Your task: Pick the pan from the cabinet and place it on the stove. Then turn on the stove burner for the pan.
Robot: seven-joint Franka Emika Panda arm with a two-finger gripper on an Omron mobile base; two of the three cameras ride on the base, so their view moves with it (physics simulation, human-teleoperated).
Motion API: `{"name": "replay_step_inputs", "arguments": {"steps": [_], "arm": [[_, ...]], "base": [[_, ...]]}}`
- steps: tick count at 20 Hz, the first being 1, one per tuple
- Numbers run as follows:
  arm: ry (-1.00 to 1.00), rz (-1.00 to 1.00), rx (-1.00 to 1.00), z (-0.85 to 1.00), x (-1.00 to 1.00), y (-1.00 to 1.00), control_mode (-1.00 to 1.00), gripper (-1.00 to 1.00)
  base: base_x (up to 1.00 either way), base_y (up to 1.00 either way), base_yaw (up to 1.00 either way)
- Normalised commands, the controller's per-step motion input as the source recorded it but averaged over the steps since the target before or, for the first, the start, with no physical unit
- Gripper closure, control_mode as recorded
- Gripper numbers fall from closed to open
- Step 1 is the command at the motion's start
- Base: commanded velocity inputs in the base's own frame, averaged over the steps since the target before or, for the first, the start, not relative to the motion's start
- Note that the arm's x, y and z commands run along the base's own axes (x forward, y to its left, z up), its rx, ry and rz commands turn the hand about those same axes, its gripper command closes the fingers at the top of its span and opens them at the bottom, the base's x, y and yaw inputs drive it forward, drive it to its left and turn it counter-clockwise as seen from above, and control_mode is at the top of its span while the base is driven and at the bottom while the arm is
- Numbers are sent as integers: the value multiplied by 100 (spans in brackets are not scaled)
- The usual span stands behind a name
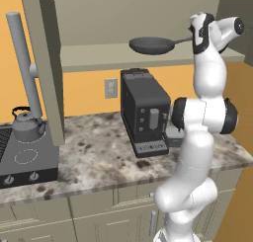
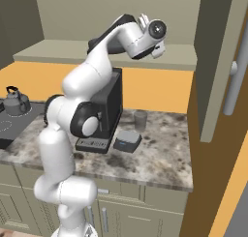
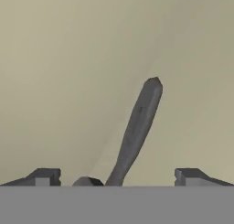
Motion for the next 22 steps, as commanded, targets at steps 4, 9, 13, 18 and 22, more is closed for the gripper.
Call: {"name": "replay_step_inputs", "arguments": {"steps": [4, 9, 13, 18, 22], "arm": [[0, 0, 0, -34, 61, 0, -100, -100], [0, 0, 0, -38, 60, 0, -100, -100], [0, 0, 0, -43, 61, 0, -100, -100], [0, 0, 0, -44, 48, 9, -100, -100], [0, 0, 1, -48, 43, 13, -100, -100]], "base": [[0, 0, 0], [0, 0, 0], [0, 0, 0], [0, 0, 0], [0, 0, 0]]}}
